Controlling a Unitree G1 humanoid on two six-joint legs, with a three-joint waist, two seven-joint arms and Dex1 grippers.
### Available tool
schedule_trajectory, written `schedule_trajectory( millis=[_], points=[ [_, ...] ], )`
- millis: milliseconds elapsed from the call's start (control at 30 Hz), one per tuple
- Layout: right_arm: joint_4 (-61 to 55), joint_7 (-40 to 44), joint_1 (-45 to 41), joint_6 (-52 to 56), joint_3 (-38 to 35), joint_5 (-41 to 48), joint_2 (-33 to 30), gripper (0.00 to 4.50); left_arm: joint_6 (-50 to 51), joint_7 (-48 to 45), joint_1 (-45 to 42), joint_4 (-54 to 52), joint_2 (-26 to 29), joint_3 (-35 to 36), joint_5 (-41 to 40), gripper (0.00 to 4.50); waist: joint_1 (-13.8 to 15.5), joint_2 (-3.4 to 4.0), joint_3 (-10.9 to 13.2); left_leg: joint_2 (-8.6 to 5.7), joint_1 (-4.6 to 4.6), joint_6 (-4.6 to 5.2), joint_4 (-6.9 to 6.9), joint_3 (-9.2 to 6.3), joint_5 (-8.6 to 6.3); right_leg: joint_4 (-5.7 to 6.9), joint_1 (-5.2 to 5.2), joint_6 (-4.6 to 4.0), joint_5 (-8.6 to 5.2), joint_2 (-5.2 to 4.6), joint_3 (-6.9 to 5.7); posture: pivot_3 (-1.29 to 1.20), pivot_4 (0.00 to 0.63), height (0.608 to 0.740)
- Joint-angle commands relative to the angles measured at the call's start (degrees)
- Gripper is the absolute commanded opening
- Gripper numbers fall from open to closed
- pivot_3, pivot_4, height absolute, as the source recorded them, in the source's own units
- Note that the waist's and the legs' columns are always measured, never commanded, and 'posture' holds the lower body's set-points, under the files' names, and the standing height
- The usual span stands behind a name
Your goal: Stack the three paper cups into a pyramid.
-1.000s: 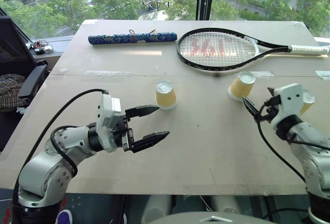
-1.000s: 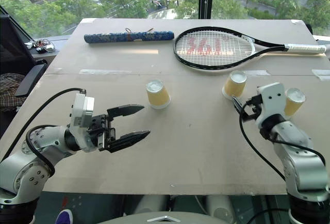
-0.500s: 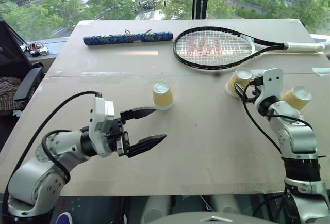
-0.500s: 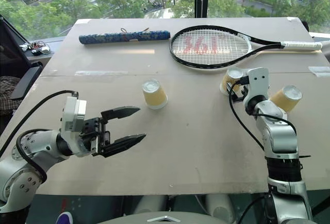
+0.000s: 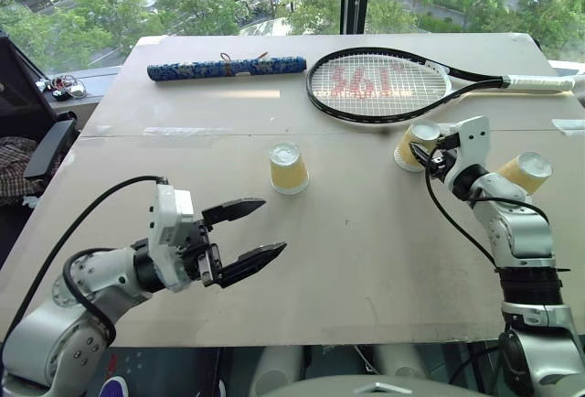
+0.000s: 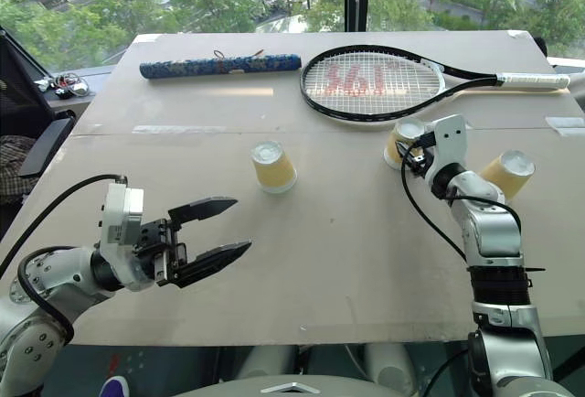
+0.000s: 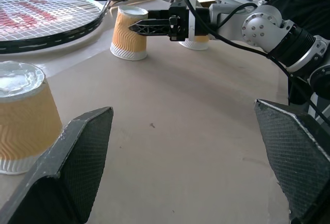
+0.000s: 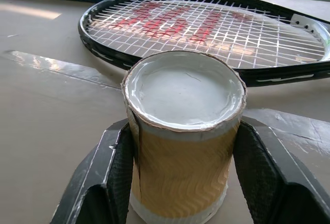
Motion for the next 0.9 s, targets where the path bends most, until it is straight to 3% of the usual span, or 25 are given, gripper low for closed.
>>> schedule_trajectory(
  millis=[33,233,367,533,567,667,800,900],
  points=[
    [-14.9,13.2,4.0,1.3,2.0,8.5,-5.2,2.49,-5.8,0.7,2.6,-1.0,-2.9,2.0,3.4,4.5,0.1,0.02,0.0,0.01,-0.02,0.0,-0.01,-0.02,0.0,-0.04,-0.01,0.0,0.0,0.0,-0.02,0.0,0.15,0.74],
    [-21.6,14.3,5.3,2.8,9.9,7.0,-6.1,2.49,-6.1,-3.9,5.9,0.5,-2.1,3.8,1.0,4.5,0.0,-0.05,0.0,0.07,0.0,0.01,-0.04,-0.04,-0.01,-0.1,0.02,-0.01,0.0,0.0,-0.05,0.0,0.15,0.74],
    [-19.7,11.9,3.8,1.6,16.0,2.1,-3.5,2.49,-6.5,-6.6,8.6,1.0,-1.7,5.2,0.6,4.5,0.1,-0.07,0.0,0.04,0.06,0.0,0.0,-0.05,0.0,0.0,0.04,-0.02,0.0,-0.01,-0.07,0.0,0.15,0.74],
    [-13.0,11.8,3.4,-1.0,17.6,-2.4,-3.9,2.49,-7.1,-7.0,9.2,1.0,-1.9,5.5,1.3,4.5,0.3,-0.12,0.0,0.02,0.0,-0.01,0.01,-0.05,0.0,-0.1,0.03,-0.01,0.0,-0.03,-0.08,0.0,0.15,0.74],
    [-12.1,12.8,4.0,-1.8,17.7,-2.6,-4.4,3.1,-7.3,-7.0,9.2,1.0,-2.0,5.4,1.5,4.5,0.3,-0.13,0.0,0.01,-0.01,-0.01,0.01,-0.05,0.0,-0.11,0.03,-0.01,0.0,-0.04,-0.09,0.0,0.15,0.74],
    [-12.3,13.7,4.8,-4.2,16.7,-3.3,-5.6,4.36,-7.2,-7.1,9.1,1.0,-1.9,5.0,1.4,4.5,0.3,-0.12,0.0,0.02,-0.01,-0.01,-0.01,-0.06,0.0,-0.14,0.03,-0.01,0.0,-0.04,-0.11,0.0,0.15,0.74],
    [-19.5,14.8,6.3,-2.2,11.5,1.0,-7.9,4.48,-6.8,-7.5,8.3,1.3,-1.7,4.1,0.9,4.5,0.1,-0.1,0.0,0.04,0.0,-0.01,-0.03,-0.05,0.0,-0.11,0.02,-0.01,0.0,-0.01,-0.05,0.0,0.15,0.74],
    [-26.4,16.2,8.3,1.7,3.6,8.8,-10.8,4.48,-6.6,-8.1,6.7,2.2,-1.4,3.2,0.8,4.5,0.5,-0.09,0.0,0.03,-0.05,0.0,-0.02,-0.1,0.0,-0.14,0.03,-0.01,0.0,-0.03,-0.15,0.0,0.15,0.74]
  ],
)
